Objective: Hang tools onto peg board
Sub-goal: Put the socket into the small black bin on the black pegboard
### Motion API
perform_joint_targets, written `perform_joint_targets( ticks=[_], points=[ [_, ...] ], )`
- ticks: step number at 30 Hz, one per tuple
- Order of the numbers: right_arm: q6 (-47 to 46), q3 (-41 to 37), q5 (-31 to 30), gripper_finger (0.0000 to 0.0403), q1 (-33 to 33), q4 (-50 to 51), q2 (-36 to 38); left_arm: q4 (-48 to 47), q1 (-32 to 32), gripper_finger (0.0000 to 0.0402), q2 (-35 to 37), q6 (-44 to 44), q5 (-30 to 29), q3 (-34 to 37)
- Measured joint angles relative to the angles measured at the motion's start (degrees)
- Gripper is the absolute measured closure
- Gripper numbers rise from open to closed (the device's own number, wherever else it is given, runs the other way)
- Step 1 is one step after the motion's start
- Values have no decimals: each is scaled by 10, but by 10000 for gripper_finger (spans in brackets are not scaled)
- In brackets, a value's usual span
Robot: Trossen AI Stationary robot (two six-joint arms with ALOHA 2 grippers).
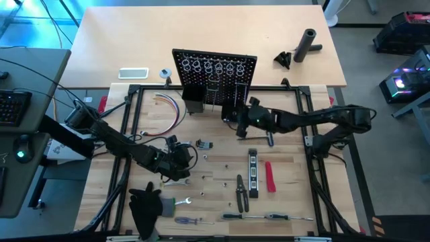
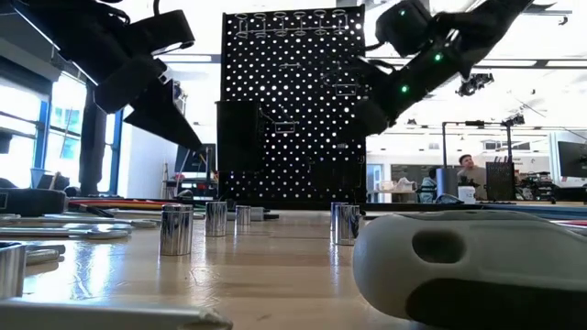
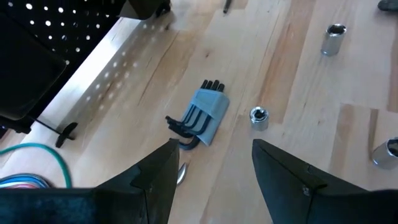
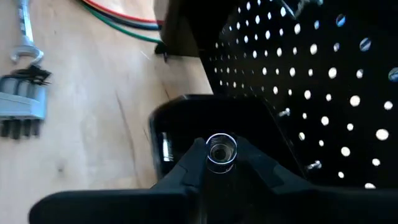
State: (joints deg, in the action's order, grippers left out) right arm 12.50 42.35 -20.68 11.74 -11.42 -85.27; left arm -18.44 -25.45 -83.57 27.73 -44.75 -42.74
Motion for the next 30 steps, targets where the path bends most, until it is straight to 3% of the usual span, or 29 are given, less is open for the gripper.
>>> perform_joint_targets(
  ticks=[6, 16, 30],
  points=[
    [-25, 0, 36, 319, 18, -3, -17, 6, 0, 204, 0, 0, 0, 0],
    [-21, 0, 22, 247, 9, -12, -18, 64, 28, 204, -21, -46, 30, 0],
    [-24, 0, -18, 242, -91, 14, -17, 194, 91, 204, -141, -110, 131, 0]
  ],
)
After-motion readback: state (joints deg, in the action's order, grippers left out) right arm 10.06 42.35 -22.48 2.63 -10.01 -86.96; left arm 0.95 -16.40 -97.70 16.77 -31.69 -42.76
